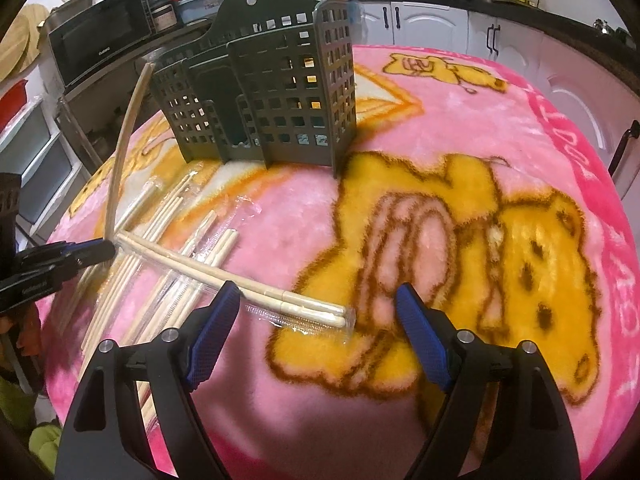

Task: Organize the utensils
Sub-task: 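Lift the chopstick upright with the left tool and carry it over the caddy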

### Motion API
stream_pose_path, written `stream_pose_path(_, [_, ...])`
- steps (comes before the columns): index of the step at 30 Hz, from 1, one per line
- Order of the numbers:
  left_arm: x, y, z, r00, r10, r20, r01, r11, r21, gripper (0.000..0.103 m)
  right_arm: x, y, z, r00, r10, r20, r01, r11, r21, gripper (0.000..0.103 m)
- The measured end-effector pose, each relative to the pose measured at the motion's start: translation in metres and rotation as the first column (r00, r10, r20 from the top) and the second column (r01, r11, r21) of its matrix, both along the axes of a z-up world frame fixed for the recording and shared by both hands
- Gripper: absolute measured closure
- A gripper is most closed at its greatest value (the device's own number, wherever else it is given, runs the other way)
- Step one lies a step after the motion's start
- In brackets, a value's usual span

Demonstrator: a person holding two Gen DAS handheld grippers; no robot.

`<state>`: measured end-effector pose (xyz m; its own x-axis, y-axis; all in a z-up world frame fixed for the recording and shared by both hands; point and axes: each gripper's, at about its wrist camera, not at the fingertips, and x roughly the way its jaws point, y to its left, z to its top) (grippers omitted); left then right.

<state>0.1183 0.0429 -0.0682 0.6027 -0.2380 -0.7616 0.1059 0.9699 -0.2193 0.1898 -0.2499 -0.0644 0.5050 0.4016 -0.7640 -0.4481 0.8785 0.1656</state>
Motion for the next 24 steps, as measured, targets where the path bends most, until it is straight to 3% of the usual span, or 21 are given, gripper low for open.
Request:
stream_pose_path(4, [0.005,-0.005,0.002,1.0,-0.01,0.003,0.01,1.0,0.006,0.096,0.002,-0.001,0.001,1.0,0.002,-0.005,-0.002,1.0,0.021,0.037])
stream_pose_path(6, [0.005,-0.004,0.004,1.0,-0.008,0.007,0.008,1.0,-0.003,0.096,0.003,-0.003,0.002,1.0,0.006,-0.014,-0.006,0.999,0.045,0.05])
stream_pose_path(8, [0.006,-0.002,0.006,1.0,-0.008,0.01,0.008,1.0,-0.009,0.096,0.003,-0.004,0.003,1.0,0.011,-0.021,-0.01,0.998,0.058,0.054])
stream_pose_path(10, [0.005,-0.001,0.009,1.0,-0.006,0.02,0.006,1.0,-0.01,0.096,0.003,-0.004,0.003,0.999,0.02,-0.026,-0.018,0.997,0.075,0.066])
stream_pose_path(12, [0.005,-0.001,0.013,0.999,-0.005,0.032,0.006,1.0,-0.015,0.096,0.003,-0.004,0.004,0.999,0.041,-0.033,-0.038,0.995,0.089,0.085])
stream_pose_path(20, [0.004,0.001,0.034,0.996,-0.007,0.086,0.01,0.999,-0.038,0.096,-0.002,0.003,0.01,0.997,0.072,-0.008,-0.071,0.995,0.067,0.087])
stream_pose_path(22, [0.004,0.001,0.039,0.995,-0.006,0.099,0.01,0.999,-0.041,0.096,-0.004,0.009,0.012,0.995,0.098,0.004,-0.098,0.994,0.054,0.085])
stream_pose_path(24, [0.004,0.002,0.042,0.994,-0.005,0.108,0.009,0.999,-0.044,0.096,-0.008,0.018,0.016,0.992,0.122,0.024,-0.123,0.992,0.029,0.075])
